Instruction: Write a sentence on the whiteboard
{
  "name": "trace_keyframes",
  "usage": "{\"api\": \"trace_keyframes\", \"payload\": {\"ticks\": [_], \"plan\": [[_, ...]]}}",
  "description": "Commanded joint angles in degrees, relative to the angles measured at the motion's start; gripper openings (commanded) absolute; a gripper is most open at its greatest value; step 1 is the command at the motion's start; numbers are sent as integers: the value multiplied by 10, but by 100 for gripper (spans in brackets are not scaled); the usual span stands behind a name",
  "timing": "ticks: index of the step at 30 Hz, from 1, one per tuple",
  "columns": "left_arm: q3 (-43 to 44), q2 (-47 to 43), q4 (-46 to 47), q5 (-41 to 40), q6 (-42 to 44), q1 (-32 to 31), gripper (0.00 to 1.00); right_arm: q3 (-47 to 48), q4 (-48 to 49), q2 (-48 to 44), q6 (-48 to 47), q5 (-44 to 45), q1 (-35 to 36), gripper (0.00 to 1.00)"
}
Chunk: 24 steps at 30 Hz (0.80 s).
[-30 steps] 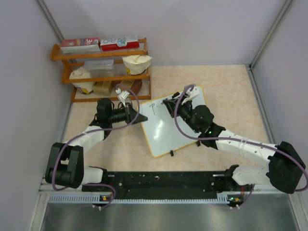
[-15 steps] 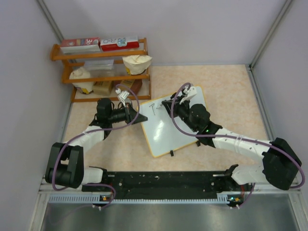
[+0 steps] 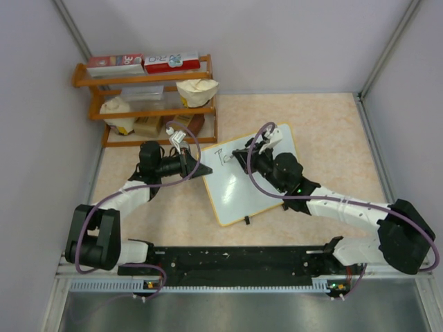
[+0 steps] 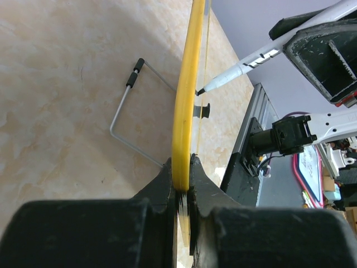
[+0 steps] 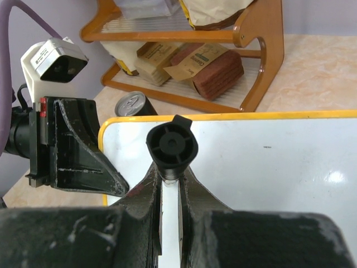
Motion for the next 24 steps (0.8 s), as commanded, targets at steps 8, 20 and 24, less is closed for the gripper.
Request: {"api": "trace_keyframes", "payload": {"ticks": [8,20,24], "plan": [[-13,5,-1,-22,73,-6,0,-8,-14,-20,4,46,-6,0],[-13,4,-8,-23,77,-5,0,56,-21,2,6,42,-15,0],[-13,6,-8,-25,78,-6,0,63,-25,4,6,26,-15,0]]}}
